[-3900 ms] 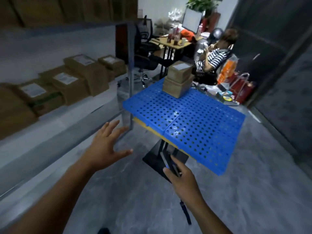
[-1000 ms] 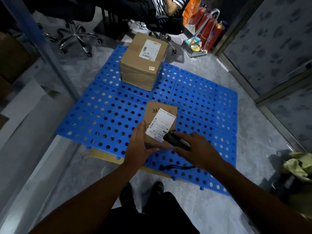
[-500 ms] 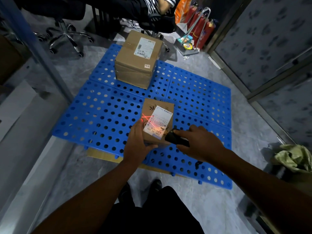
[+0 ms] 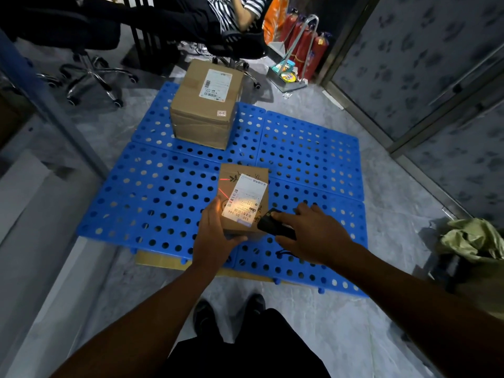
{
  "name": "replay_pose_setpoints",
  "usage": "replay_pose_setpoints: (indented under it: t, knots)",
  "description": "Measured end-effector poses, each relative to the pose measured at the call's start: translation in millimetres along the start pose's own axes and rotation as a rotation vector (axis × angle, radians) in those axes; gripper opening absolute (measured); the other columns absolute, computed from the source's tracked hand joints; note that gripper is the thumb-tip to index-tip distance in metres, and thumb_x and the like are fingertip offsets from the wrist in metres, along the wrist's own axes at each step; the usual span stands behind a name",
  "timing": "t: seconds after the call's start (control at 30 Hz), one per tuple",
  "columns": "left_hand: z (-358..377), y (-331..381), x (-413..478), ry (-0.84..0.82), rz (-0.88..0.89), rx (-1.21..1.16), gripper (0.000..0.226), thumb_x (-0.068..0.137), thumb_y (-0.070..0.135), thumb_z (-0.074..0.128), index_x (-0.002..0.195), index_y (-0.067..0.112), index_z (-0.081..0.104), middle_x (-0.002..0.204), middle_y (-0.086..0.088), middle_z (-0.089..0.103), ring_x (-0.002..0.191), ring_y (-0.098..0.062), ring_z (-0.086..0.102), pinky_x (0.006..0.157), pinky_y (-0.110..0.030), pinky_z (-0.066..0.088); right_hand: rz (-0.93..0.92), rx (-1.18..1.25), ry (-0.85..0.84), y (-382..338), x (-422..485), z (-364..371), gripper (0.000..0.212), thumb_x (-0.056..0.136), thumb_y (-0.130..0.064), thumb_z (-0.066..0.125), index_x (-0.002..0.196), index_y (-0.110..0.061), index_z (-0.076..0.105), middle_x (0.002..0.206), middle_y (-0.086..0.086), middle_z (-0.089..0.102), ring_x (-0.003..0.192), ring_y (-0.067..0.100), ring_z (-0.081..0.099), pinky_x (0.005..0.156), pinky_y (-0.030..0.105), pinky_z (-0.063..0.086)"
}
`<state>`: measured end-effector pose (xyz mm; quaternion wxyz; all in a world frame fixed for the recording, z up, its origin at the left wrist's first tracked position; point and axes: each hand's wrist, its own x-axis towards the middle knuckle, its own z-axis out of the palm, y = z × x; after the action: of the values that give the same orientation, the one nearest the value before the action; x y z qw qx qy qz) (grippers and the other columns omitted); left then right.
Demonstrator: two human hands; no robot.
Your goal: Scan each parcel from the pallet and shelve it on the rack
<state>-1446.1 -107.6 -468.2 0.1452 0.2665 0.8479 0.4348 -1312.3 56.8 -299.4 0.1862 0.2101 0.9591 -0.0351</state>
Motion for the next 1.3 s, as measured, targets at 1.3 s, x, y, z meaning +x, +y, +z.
replay_pose_setpoints:
  t: [1.3]
  knots:
    - [50,63,-140,0.49,-0.317,-0.149,0.128,0.054,0.038,0.094,0.16,0.026,0.023,0.159,0.009,0.037,0.143,-0.012,0.042,0.111,-0.046,0.043,-0.234,0.753,-0.114,89,15,80,0.067,0.091,-0.065,0.05,0.152,-0.042,0.033,0.131,-0.003,0.056,0.085,0.003,0.059,0.072,0.018,0.049]
